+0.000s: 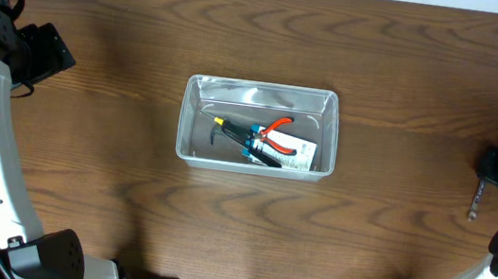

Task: Pack container

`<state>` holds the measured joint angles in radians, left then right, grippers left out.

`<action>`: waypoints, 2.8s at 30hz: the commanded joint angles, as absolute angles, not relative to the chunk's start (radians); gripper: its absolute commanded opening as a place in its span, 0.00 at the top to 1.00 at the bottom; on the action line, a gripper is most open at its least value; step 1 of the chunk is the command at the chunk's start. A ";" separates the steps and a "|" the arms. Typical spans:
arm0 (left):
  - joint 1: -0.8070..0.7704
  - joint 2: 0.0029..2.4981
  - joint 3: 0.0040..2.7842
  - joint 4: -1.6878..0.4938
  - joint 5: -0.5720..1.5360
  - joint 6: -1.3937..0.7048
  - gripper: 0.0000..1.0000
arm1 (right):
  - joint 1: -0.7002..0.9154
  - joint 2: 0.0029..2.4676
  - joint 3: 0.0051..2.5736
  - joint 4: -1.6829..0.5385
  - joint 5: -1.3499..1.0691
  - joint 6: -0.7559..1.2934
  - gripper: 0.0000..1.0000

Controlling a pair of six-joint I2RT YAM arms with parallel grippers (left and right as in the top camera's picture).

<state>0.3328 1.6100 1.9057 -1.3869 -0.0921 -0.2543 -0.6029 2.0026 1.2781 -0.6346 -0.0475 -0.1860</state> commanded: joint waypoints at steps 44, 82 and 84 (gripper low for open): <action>0.334 1.605 1.900 -1.398 -0.033 -0.172 0.02 | 0.564 2.190 1.834 -0.961 -0.281 -0.653 0.95; -0.075 1.640 1.787 -0.851 -0.151 -0.022 0.02 | -0.133 1.905 1.880 -0.735 -0.034 -0.172 0.01; -0.086 1.575 1.667 -0.799 -0.155 -0.018 0.02 | -0.149 1.841 1.808 -0.702 -0.033 -0.170 0.01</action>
